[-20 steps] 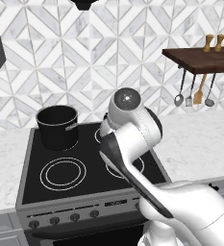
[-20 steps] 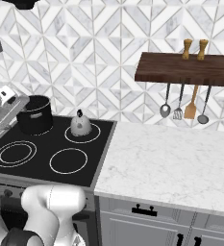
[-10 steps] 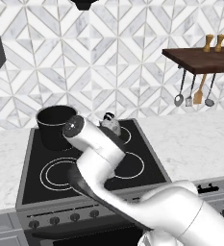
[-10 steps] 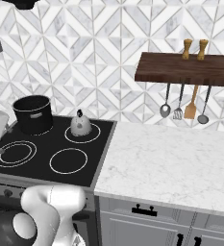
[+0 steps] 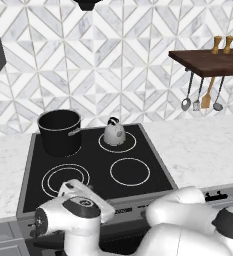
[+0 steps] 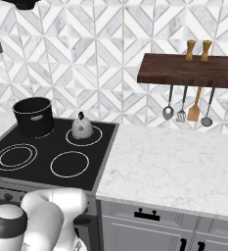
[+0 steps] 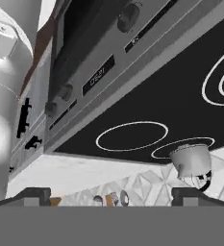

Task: Pick the kettle from the counter and place it on a stove burner. Then turn the burner on.

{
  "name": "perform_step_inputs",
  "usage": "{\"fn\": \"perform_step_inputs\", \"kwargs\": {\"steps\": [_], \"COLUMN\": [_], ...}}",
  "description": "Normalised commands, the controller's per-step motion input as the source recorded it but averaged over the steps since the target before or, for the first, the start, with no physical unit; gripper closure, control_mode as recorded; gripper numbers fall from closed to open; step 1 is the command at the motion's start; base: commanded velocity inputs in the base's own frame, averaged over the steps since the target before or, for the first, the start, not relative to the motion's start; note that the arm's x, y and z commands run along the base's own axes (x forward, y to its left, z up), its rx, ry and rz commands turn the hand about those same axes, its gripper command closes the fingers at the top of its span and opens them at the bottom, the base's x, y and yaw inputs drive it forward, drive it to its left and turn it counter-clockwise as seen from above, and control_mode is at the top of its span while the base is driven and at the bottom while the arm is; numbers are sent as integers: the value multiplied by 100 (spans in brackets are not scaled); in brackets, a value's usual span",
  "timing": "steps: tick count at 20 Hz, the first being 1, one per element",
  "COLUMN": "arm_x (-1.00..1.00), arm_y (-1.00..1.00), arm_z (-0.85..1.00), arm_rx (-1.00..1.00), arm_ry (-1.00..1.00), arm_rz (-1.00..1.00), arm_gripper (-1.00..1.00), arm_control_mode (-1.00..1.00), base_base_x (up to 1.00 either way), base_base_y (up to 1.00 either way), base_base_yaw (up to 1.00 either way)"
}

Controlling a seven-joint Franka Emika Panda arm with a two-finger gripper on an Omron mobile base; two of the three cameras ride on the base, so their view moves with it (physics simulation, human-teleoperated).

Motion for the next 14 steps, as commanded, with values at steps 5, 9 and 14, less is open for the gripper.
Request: {"fn": "perform_step_inputs", "kwargs": {"steps": [5,9,14], "arm_x": [2,0,0], "arm_y": [21,48,58], "arm_z": [-100,-70,-65], "arm_rx": [-62,-32,-8], "arm_ry": [18,1,-2], "arm_rz": [54,42,18], "arm_gripper": [-100,-100,-100], "arm_control_mode": [-100,-100,-100], "base_base_x": [0,0,0], "base_base_y": [0,0,0], "base_base_yaw": [0,0,0]}}
